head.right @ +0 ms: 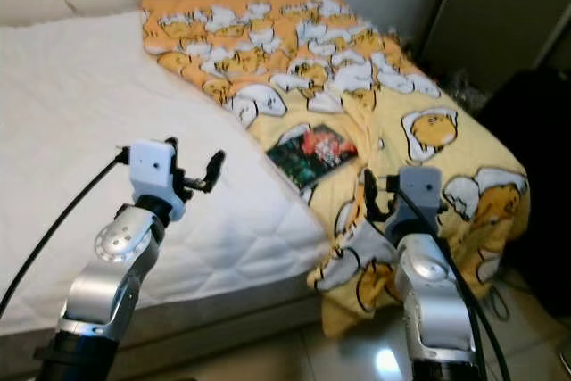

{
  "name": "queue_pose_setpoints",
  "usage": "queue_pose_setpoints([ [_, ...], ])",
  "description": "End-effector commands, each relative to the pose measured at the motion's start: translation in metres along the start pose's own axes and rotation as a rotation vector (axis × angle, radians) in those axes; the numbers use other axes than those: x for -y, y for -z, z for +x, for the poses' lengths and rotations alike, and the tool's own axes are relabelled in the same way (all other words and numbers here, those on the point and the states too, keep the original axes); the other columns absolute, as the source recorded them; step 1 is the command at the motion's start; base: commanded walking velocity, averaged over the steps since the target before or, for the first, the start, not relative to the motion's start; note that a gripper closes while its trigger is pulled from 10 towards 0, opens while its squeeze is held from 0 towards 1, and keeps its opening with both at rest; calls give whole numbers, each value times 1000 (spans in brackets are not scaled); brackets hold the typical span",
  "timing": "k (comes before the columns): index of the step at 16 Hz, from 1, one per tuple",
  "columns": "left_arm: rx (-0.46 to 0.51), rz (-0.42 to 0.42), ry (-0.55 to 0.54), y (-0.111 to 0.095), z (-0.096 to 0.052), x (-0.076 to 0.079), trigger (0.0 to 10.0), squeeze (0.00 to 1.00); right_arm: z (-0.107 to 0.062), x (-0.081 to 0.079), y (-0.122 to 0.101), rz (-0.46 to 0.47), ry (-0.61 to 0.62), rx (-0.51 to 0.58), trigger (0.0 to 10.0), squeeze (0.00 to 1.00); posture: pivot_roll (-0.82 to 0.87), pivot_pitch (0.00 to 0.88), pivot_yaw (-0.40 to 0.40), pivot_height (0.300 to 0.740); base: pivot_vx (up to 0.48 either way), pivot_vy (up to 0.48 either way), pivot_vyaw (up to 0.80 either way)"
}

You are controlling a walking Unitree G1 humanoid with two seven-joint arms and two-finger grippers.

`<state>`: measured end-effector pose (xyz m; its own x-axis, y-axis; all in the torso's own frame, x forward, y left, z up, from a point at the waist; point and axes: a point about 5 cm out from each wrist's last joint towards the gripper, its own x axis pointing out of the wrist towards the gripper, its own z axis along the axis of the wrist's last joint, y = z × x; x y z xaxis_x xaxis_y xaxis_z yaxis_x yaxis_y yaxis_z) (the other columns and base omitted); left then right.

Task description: Clean up the room

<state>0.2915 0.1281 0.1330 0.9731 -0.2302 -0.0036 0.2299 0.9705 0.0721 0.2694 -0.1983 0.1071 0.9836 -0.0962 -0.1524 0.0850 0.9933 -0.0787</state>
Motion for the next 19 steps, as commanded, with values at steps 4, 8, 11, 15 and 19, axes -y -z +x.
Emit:
queue_pose_setpoints([
  [4, 0, 13, -31, 0, -2, -13, 10000, 902, 0, -11, 1, 7, -57, -8, 10000, 0, 1, 0, -34, 740, 358, 0, 0],
  [8, -2, 15, -29, 0, -2, -13, 10000, 902, 0, -9, 3, 14, -51, -12, 10000, 0, 2, 0, -34, 740, 358, 0, 0],
  [11, -2, 16, -27, 1, -2, -13, 10000, 902, 0, -9, 3, 17, -54, -13, 10000, 0, 1, 0, -34, 740, 358, 0, 0],
  [15, -1, 26, -26, 0, -2, -14, 10000, 894, 0, -7, 3, 20, -52, -17, 10000, 0, 3, 0, -37, 740, 342, 0, 0],
  [19, -11, 40, -35, 1, -12, -26, 10000, 878, -9, 5, 10, 64, -50, -41, 10000, 0, 0, 0, -41, 740, 0, 0, 0],
])
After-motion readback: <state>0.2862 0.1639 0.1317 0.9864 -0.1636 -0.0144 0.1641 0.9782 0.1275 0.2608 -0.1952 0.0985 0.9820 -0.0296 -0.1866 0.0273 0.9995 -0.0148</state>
